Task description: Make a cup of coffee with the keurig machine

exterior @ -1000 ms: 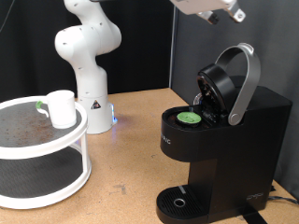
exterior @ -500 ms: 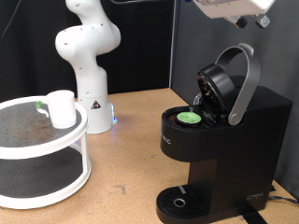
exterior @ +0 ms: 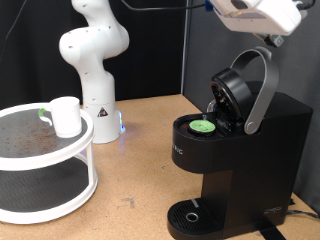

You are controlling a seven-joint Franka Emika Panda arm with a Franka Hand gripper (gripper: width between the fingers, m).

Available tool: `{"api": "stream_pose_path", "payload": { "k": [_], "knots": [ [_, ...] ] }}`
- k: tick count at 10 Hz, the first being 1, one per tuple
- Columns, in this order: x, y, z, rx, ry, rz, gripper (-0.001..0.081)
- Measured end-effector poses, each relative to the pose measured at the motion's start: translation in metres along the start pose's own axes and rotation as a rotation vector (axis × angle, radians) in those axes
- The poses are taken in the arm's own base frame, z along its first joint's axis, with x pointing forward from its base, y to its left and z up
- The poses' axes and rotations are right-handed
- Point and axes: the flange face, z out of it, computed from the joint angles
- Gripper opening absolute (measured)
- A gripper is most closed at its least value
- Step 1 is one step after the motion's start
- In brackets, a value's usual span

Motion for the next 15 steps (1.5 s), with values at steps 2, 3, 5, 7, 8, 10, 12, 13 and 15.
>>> {"api": "stream_pose_path", "payload": {
  "k": [2, 3, 5, 7, 8, 10, 12, 13, 15],
  "knots": [
    [-0.002, 0.005, 0.006, -0.007, -0.008, 0.008, 0.0069],
    [-0.003, 0.007, 0.008, -0.007, -0.012, 0.011, 0.0015],
    [-0.004, 0.008, 0.007, -0.008, -0.01, 0.005, 0.0005],
    [-0.007, 0.01, 0.0, 0.013, -0.013, -0.013, 0.0003],
    [-0.011, 0.012, -0.008, 0.032, -0.015, -0.025, 0.0003],
    [-0.022, 0.019, -0.023, 0.043, -0.027, -0.04, 0.0003],
    [-0.028, 0.024, -0.037, -0.008, -0.075, -0.048, 0.0003],
    [-0.03, 0.027, -0.045, -0.044, -0.102, -0.04, 0.0003],
    [-0.037, 0.036, -0.057, -0.105, -0.146, -0.022, 0.0003]
  ]
}}
